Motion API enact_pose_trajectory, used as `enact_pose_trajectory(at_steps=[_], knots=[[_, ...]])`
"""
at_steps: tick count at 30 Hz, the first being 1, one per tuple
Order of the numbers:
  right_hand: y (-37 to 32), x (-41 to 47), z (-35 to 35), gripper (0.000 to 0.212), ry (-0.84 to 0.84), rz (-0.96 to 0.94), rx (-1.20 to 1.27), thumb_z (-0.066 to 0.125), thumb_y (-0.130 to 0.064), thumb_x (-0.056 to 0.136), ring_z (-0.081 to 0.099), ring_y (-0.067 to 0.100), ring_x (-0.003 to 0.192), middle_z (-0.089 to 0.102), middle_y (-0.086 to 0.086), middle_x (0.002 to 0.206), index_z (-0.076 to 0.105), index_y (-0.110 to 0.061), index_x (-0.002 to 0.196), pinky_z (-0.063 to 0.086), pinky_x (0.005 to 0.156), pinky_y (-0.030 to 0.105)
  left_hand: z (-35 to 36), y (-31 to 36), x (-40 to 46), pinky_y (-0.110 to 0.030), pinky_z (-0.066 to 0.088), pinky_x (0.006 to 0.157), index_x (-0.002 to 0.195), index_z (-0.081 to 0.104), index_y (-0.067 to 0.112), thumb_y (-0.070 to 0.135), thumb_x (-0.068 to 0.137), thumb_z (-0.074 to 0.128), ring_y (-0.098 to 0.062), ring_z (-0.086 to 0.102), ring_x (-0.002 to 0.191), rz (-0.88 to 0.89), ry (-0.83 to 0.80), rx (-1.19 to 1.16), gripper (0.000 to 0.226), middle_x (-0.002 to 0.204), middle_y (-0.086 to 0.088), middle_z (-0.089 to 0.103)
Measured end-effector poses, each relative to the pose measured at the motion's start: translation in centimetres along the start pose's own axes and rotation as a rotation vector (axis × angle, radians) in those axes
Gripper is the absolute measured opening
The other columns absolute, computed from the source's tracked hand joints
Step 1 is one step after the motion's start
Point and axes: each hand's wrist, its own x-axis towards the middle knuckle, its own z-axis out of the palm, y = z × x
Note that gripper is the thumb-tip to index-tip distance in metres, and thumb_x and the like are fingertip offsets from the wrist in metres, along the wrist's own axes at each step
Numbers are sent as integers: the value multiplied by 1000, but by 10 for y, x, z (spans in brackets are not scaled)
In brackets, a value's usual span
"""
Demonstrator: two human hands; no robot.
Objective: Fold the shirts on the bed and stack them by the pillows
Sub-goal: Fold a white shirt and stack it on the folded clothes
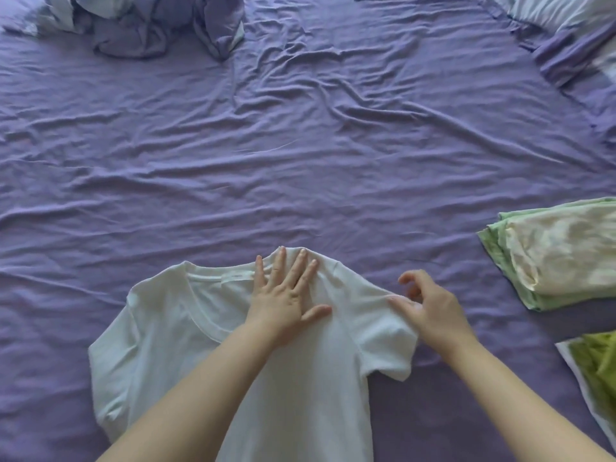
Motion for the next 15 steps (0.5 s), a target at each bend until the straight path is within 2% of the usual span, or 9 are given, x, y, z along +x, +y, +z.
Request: enact_pose_trajectory(at_steps=[2,3,4,6,8,11,12,13,15], knots=[[0,-6,4,46,-83,35,105,74,-35,76,59,8,78,61,-12,81,52,-24,114,40,69,20,-2,13,-9,-53,-26,107,143,-16,33,72,85,6,-24,-35,135,-46,74,10,74,152,6,-23],[1,-11,7,56,-132,30,106,74,-38,75,60,8,84,62,-14,88,47,-26,122,43,75,22,-3,22,-16,-53,-19,110,147,-5,30,66,89,14,-26,-28,138,-36,134,-12,71,156,2,-12],[3,-17,9,66,-164,13,81,74,-39,74,59,9,90,61,-15,95,41,-29,130,44,79,26,-5,33,-25,-54,-8,113,149,12,28,60,91,22,-29,-13,142,1,192,-47,67,158,-2,5],[8,-28,12,75,-186,-16,2,72,-34,77,56,13,97,56,-11,103,30,-30,140,43,79,29,-4,58,-44,-54,14,107,141,41,25,53,89,32,-34,21,140,136,231,-100,60,150,-7,35],[12,-36,14,70,-125,-16,-40,66,-22,81,57,20,99,56,-4,104,31,-26,142,37,72,26,1,81,-61,-55,20,103,136,48,27,55,88,33,-34,35,135,192,173,-110,58,146,-6,42],[11,-39,13,58,64,-2,52,61,-9,81,55,21,105,57,-1,120,42,-24,133,34,73,23,6,97,-70,-54,15,104,139,44,31,60,88,29,-32,33,137,63,62,-154,61,150,-1,36],[10,-38,13,55,100,2,60,59,-7,81,54,22,106,54,-1,125,43,-23,132,38,76,27,9,98,-70,-54,9,107,143,36,32,62,88,25,-33,24,141,38,43,-161,64,154,0,25],[8,-37,13,54,104,-1,10,58,-9,83,54,24,107,52,-1,128,42,-23,133,42,77,32,12,97,-70,-54,-2,110,147,21,35,65,87,19,-32,7,145,28,33,-152,67,157,3,6],[5,-39,15,57,49,-34,-252,57,-16,86,53,27,108,48,2,129,37,-22,138,45,78,39,19,94,-68,-51,-22,108,144,-12,39,70,84,3,-27,-27,140,39,38,-159,70,148,9,-30]])
